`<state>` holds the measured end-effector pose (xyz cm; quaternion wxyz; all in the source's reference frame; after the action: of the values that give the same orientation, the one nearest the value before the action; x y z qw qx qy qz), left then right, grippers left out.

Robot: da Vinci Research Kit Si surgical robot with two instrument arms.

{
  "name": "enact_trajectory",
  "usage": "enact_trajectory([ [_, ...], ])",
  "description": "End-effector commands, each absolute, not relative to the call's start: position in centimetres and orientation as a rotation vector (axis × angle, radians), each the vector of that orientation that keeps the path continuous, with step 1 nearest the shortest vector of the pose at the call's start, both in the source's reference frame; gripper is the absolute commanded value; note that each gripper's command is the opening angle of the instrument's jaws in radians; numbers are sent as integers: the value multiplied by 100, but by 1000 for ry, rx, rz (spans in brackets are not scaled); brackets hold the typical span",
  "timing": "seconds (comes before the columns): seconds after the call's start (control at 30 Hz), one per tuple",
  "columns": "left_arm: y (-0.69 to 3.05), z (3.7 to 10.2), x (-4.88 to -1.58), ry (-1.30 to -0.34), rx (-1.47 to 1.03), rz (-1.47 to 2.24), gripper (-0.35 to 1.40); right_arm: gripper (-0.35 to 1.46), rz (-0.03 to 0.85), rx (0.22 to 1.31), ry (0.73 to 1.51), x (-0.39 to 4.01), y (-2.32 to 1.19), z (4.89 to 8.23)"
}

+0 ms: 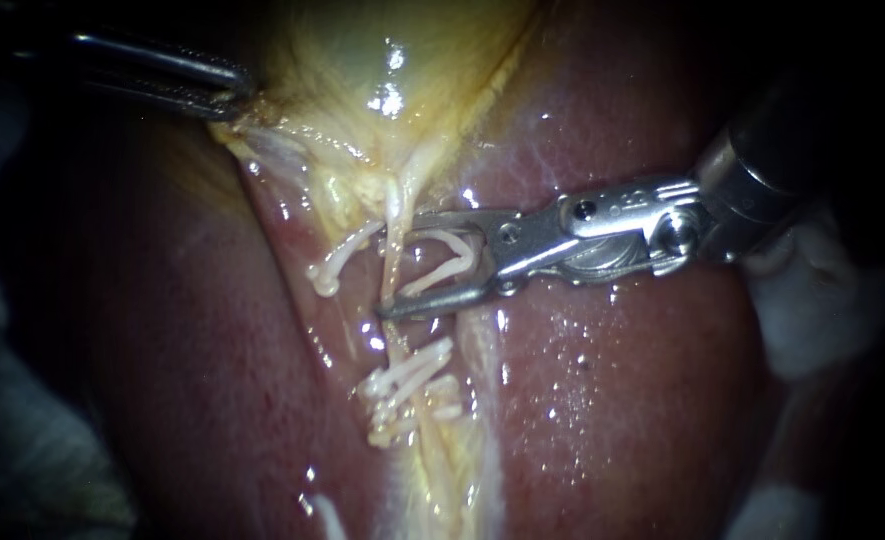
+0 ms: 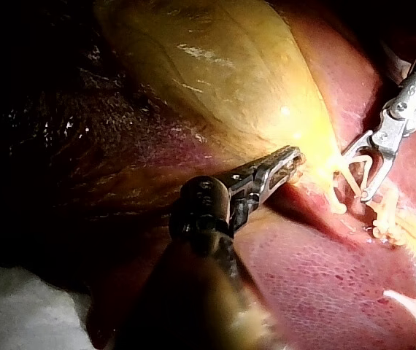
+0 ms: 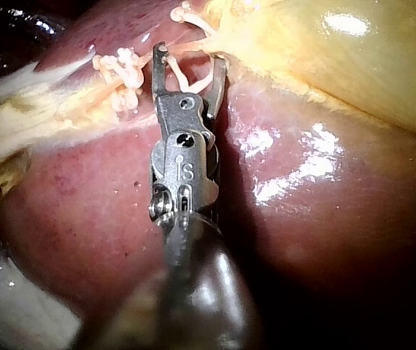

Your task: Clipping third clip right tube

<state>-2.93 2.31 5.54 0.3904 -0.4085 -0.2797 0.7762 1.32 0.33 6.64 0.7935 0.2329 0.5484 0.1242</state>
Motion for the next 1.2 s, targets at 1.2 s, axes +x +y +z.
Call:
enact_trajectory([
  [1.2, 232, 553, -292, -711, -1039, 1973, -35, 49, 672, 758, 1088, 93, 57, 669],
])
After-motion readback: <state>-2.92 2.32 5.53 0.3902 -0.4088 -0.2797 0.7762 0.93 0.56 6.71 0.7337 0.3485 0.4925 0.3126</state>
